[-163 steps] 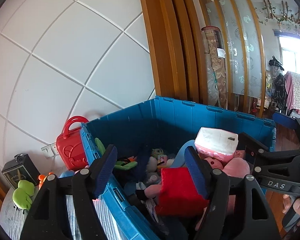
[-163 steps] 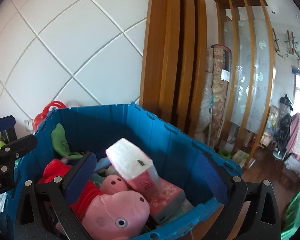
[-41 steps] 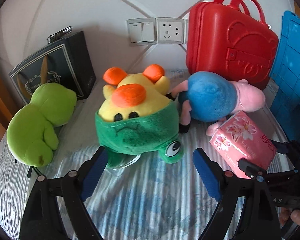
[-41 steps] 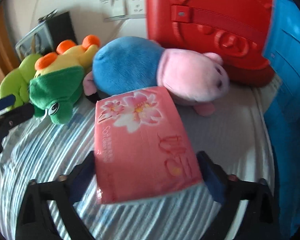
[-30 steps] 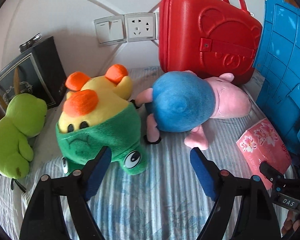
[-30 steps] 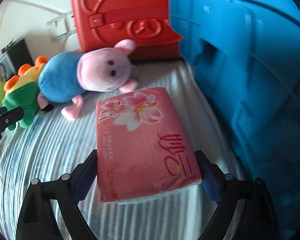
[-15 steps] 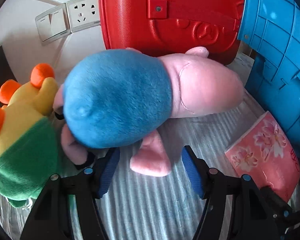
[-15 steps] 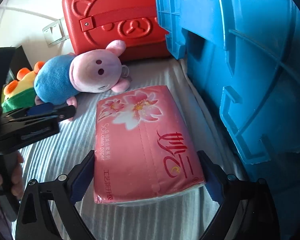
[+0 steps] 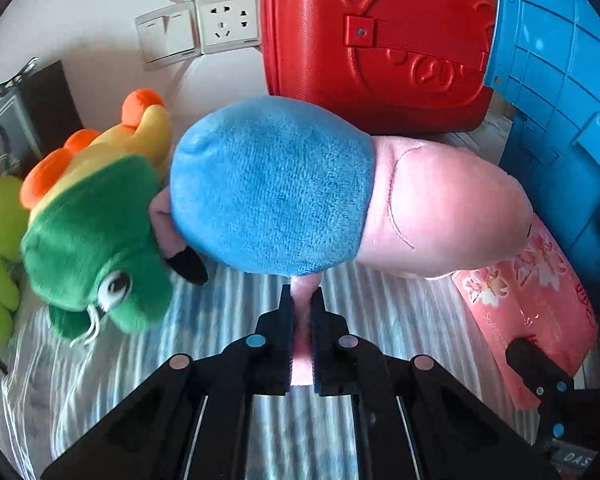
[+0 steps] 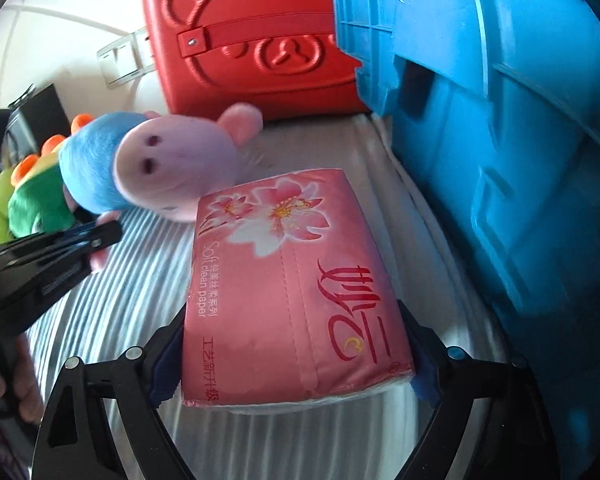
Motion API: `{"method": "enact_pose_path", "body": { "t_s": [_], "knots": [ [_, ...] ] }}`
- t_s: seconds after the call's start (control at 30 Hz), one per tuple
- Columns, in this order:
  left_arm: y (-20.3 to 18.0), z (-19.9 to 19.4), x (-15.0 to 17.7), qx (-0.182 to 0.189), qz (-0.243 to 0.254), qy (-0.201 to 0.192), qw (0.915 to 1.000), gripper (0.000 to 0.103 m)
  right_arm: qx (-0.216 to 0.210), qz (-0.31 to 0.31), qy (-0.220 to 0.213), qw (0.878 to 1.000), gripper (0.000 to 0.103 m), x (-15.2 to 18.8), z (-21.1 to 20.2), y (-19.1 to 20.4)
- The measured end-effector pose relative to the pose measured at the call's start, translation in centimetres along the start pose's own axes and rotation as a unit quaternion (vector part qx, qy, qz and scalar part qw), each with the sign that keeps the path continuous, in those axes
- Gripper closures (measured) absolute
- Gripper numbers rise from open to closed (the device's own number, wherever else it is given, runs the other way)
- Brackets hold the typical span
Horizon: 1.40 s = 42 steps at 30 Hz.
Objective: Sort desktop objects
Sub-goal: 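Lift the tissue pack with the right tool while the left tool lifts the pig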
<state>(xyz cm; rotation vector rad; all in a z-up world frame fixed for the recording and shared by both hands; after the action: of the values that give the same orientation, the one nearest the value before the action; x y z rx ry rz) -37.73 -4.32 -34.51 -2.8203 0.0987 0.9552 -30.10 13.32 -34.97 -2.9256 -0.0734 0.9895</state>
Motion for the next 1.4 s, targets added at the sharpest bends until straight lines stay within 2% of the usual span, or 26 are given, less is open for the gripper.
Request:
{"method": "enact_pose_path", "body": {
  "t_s": [0.17, 0.37, 0.43, 0.6, 0.7, 0.87, 1.17, 1.4],
  "knots": [
    [2.5, -5.5, 4.9, -0.023, -0.019, 0.01, 0.9995, 0.097, -0.013, -0.014, 0.028, 0.999, 0.013, 4.1, -3.7, 1.7],
    [8.9, -12.1, 12.7, -0.076, -0.053, 0.031, 0.9952, 0.097, -0.033, -0.038, 0.052, 0.997, 0.014, 8.4, -8.1, 4.2],
    [11.6, -13.5, 14.3, -0.084, -0.064, 0.035, 0.9938, 0.097, -0.043, -0.042, 0.056, 0.997, 0.014, 9.5, -9.2, 5.5],
    [14.4, -17.3, 17.4, -0.088, -0.092, 0.023, 0.9916, 0.097, -0.052, -0.07, 0.064, 0.994, 0.013, 11.9, -10.9, 8.5],
    [15.4, -20.3, 17.8, -0.093, -0.088, -0.007, 0.9918, 0.097, -0.056, -0.075, 0.061, 0.994, 0.012, 12.0, -11.2, 9.5],
    [14.7, -23.4, 15.8, -0.087, -0.083, -0.051, 0.9914, 0.097, -0.047, -0.076, 0.05, 0.995, 0.015, 11.8, -11.4, 9.7],
    [12.2, -28.2, 12.3, -0.071, -0.078, -0.116, 0.9877, 0.097, -0.047, -0.087, -0.046, 0.994, 0.017, 7.7, -19.0, 10.8],
    [10.0, -33.6, 9.5, -0.045, -0.077, -0.175, 0.9805, 0.097, -0.022, -0.084, -0.132, 0.987, 0.016, 4.1, -26.5, 10.5]
  ]
}}
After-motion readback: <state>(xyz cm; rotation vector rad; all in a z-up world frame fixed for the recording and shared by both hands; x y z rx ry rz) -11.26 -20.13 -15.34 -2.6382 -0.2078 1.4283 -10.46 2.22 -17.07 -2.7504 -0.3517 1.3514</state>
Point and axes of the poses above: each gripper's, at about its wrist camera, not at the fingertips, and z roughly the way its jaws point, y to its left, x to its underside, the point moved 6 cm from there along z, roughly the way its jaws point, and after that the axes turned 12 degrees about -z, right-handed, at the moved point
